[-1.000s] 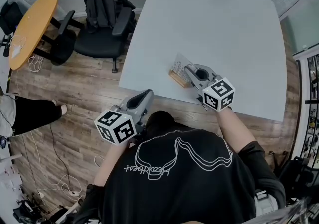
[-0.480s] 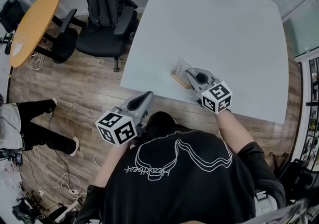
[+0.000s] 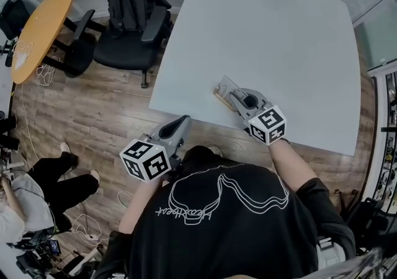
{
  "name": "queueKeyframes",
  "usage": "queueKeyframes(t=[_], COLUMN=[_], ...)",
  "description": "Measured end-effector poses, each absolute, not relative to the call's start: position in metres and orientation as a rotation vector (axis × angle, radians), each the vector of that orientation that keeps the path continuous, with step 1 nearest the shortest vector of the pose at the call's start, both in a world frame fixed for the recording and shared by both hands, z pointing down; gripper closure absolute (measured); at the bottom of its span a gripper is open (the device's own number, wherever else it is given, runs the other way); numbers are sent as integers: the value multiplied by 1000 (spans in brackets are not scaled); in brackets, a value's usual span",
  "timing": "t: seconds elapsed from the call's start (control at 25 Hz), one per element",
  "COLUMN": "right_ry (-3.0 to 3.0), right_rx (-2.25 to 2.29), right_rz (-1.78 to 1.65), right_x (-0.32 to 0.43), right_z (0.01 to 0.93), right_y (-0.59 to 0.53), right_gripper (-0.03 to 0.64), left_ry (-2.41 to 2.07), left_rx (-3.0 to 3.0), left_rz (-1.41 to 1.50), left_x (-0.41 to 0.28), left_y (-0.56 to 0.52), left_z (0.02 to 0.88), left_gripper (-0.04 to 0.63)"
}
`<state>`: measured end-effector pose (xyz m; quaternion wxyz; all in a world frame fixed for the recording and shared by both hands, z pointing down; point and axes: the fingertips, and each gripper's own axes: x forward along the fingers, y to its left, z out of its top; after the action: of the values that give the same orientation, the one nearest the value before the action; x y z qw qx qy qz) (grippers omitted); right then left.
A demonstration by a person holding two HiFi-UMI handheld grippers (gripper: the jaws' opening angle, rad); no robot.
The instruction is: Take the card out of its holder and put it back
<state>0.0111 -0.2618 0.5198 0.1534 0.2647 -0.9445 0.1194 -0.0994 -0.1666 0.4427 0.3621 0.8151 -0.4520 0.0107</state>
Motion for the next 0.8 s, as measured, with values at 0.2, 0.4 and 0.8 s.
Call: queueKeyframes(t=[0.2,0.4,0.8], right_ry=[-2721,-2753,-2896], right_rx=[734,807,1055], right_rz=[389,438,600], right_x=[10,19,63], right_z=[519,502,409], right_y=[-257,-259,-215], right_gripper=[484,412,471], left_ry=[-1146,-1106,-1058], left_rx=[2098,2121,2220], left_rz=[33,39,-35], left_x=[-96,-92,-94], left_y=[-169,-171,-143], left_z=[446,444,399], left_gripper=[581,581,581])
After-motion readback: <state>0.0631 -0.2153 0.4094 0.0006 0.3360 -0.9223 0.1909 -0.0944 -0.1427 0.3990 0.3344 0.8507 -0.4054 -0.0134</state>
